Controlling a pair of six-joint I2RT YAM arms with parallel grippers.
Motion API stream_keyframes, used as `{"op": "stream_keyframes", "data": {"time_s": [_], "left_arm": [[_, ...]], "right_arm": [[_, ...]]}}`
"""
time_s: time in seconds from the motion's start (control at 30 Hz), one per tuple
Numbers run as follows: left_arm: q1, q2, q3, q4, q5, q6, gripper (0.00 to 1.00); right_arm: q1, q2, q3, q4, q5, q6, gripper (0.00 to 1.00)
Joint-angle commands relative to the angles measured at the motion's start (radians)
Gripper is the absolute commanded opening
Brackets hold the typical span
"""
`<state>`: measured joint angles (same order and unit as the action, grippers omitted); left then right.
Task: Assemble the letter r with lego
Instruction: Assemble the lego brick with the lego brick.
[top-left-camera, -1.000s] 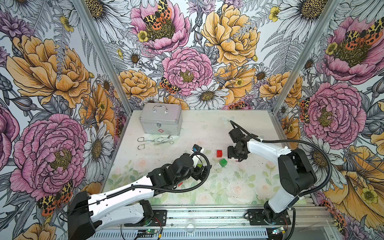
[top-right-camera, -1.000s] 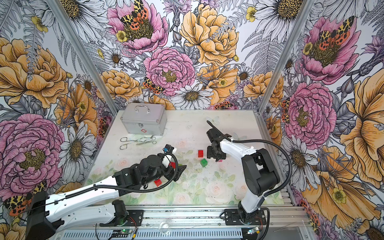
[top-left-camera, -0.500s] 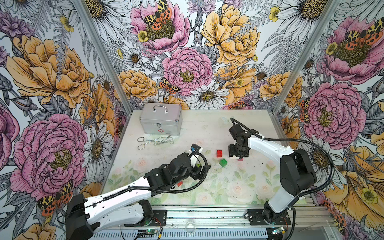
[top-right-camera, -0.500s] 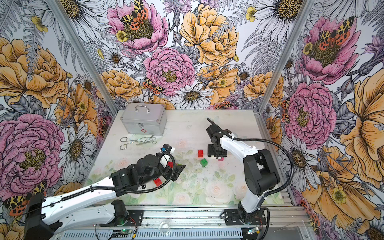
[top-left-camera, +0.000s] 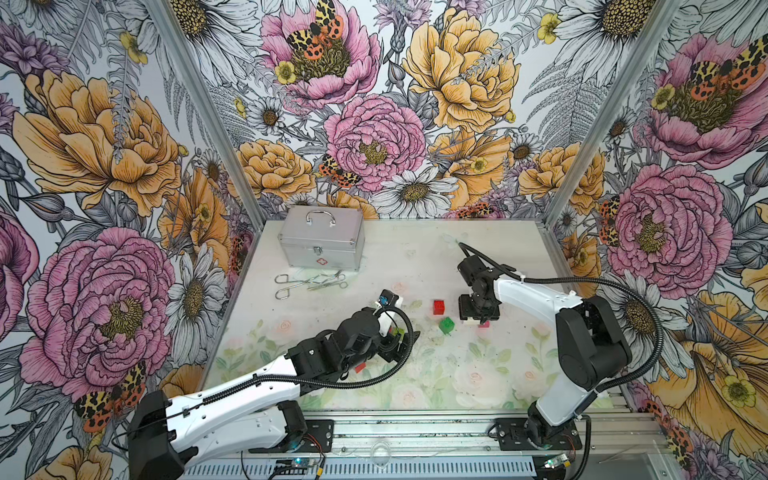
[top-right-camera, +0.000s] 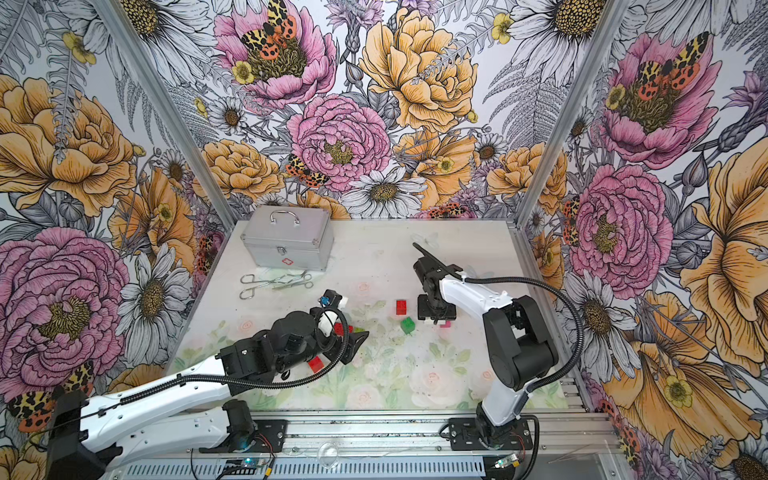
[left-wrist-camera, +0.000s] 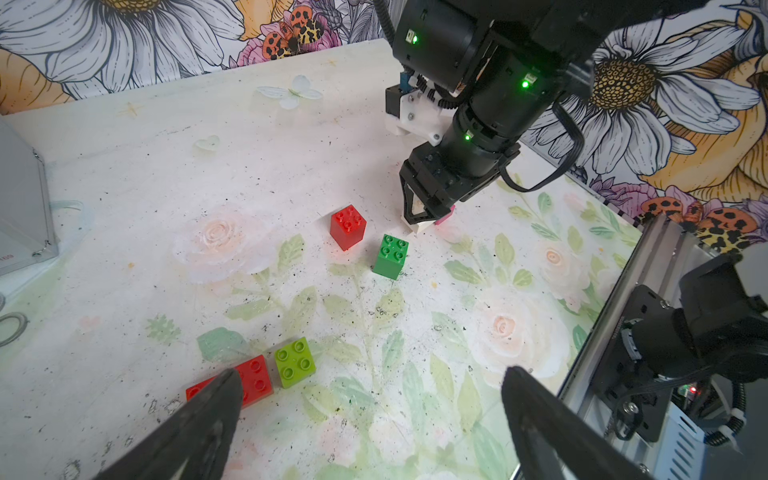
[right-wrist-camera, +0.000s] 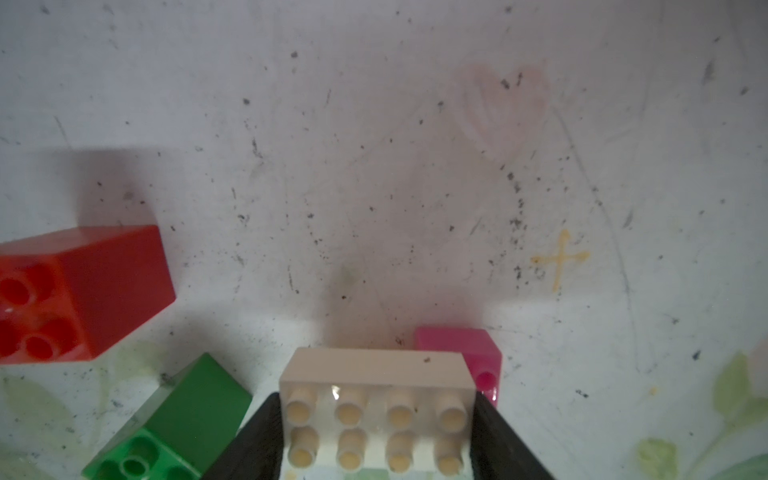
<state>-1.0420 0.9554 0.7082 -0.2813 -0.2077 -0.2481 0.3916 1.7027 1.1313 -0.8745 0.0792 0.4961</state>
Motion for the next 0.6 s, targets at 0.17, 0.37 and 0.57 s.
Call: {"op": "stream_keyframes", "data": {"time_s": [0.17, 0.37, 0.57], "left_arm": [[0.007, -0.015, 0.001, -0.015, 0.006, -0.005, 0.99], [0.009, -0.023, -0.001, -0.022, 0.005, -0.003, 0.99], [0.007, -0.044, -0.011, -0.034, 0.007, -0.007, 0.99]], "right_arm": [[-0.005, -0.021, -0.004, 0.029, 0.025, -0.004, 0.6], [-0.004, -0.02, 0.002, 0.028, 0.019, -0.002, 0.62], [-0.003, 0.008, 0.008, 0.029, 0.009, 0.001, 0.64]]}}
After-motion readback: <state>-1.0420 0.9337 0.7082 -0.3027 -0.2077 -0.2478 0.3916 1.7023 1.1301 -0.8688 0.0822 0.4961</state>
